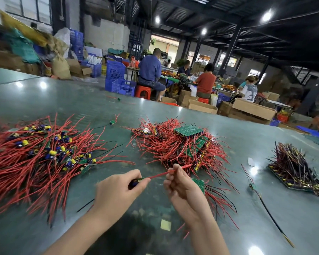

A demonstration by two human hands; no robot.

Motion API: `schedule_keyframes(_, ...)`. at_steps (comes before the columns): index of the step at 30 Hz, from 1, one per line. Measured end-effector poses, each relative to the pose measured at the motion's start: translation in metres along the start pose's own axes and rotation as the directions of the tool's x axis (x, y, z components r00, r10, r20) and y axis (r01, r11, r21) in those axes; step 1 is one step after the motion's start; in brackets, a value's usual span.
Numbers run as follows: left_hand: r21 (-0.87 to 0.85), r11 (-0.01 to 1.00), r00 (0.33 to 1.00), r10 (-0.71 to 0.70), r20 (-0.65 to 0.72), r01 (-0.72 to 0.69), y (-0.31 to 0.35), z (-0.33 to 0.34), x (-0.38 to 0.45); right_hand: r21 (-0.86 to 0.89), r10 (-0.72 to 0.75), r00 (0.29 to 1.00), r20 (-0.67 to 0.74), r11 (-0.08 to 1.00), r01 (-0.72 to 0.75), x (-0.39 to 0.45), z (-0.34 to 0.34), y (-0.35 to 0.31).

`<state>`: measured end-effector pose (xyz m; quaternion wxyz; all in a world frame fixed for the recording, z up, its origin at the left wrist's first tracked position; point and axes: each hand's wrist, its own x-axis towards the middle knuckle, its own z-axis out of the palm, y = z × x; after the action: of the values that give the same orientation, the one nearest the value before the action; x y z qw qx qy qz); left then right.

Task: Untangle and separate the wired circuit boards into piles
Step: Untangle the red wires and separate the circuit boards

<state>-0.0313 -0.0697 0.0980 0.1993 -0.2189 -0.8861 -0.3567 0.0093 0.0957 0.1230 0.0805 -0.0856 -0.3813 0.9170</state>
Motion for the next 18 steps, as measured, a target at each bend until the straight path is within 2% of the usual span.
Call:
schedule_keyframes(2,-0.024,1.0,1.0,-0.02,-0.017,0.02,-0.006,0.001,0.002,-0.089,-0.04,0.999,-0.018,0.995,0.038,0.0,-0.002,-0.001)
schedule_keyframes(5,0.07,0.997,0.999,0.043,-0.025,-0.042,-0.008,0.002,0.003,-0.297,-0.167,0.975,-0.144,0.947,0.118,0.003,-0.01,-0.008)
schedule_keyframes(8,0.111,0.988,0.994,0.111,0.011,-0.111,-0.01,0.003,0.002,-0.22,-0.112,0.981,-0.161,0.973,0.075,0.003,-0.012,-0.014)
schedule_keyframes(11,0.089,0.992,0.995,0.092,0.028,-0.094,-0.012,0.004,0.003,-0.115,-0.062,0.986,-0.157,0.992,0.045,0.002,-0.011,-0.014)
schedule_keyframes(12,0.092,0.991,0.996,0.091,0.025,-0.092,-0.013,0.004,0.003,-0.13,-0.075,0.984,-0.159,0.99,0.054,0.002,-0.011,-0.014)
schedule_keyframes(16,0.124,0.987,0.995,0.094,0.038,-0.098,-0.013,0.003,0.002,-0.42,-0.272,0.947,-0.169,0.89,0.18,0.002,-0.015,-0.014)
schedule_keyframes(18,0.126,0.988,0.996,0.081,0.043,-0.086,-0.013,0.002,0.002,-0.423,-0.296,0.941,-0.163,0.883,0.204,0.0,-0.014,-0.014)
